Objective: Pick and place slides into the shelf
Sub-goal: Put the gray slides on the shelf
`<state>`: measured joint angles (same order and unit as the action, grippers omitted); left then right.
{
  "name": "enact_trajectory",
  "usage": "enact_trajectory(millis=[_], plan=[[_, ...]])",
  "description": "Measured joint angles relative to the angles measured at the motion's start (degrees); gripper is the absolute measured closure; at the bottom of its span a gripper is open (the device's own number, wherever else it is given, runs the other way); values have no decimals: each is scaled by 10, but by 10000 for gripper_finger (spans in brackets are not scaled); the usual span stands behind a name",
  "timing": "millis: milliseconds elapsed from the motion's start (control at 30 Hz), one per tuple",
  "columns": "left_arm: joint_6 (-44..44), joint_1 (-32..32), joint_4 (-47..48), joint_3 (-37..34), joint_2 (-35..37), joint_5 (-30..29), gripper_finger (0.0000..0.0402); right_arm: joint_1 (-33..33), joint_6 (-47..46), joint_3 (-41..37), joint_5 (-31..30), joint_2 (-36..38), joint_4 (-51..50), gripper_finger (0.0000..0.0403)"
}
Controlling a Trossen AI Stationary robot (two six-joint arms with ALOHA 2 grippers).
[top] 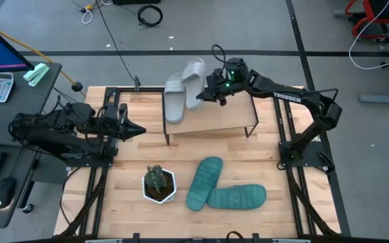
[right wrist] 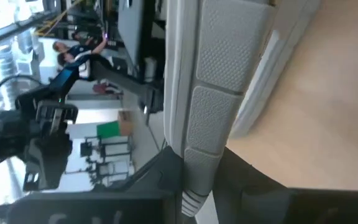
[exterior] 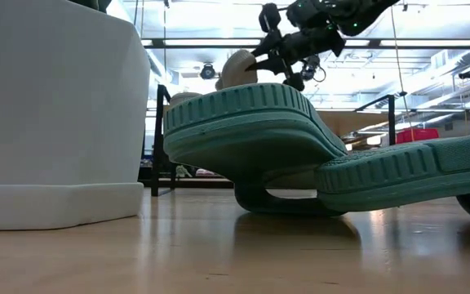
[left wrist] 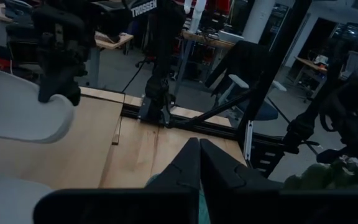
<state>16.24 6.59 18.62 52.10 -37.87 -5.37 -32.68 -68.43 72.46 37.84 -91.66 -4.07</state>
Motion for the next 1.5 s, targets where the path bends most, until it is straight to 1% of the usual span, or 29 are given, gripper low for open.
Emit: enact_trajectory(millis=[167, 400, 600, 800, 1167, 1500], plan=[[0, 0, 1, 0, 0, 0, 392, 2, 5, 0, 3, 10, -16, 345], [-4, 0, 1, 0, 0, 0, 376, 25, 32, 0, -8, 19, -64, 345], [-5, 0, 1, 0, 0, 0, 381, 32, 48, 0, -41, 14, -67, 345], [-4, 0, 1, 0, 0, 0, 390, 32, 51, 0, -45, 14, -67, 345], [-4, 0, 1, 0, 0, 0, 377, 44, 51, -16, -61, 13, -69, 346], [-4, 0, 1, 0, 0, 0, 389, 44, 49, -16, -65, 13, -80, 346]])
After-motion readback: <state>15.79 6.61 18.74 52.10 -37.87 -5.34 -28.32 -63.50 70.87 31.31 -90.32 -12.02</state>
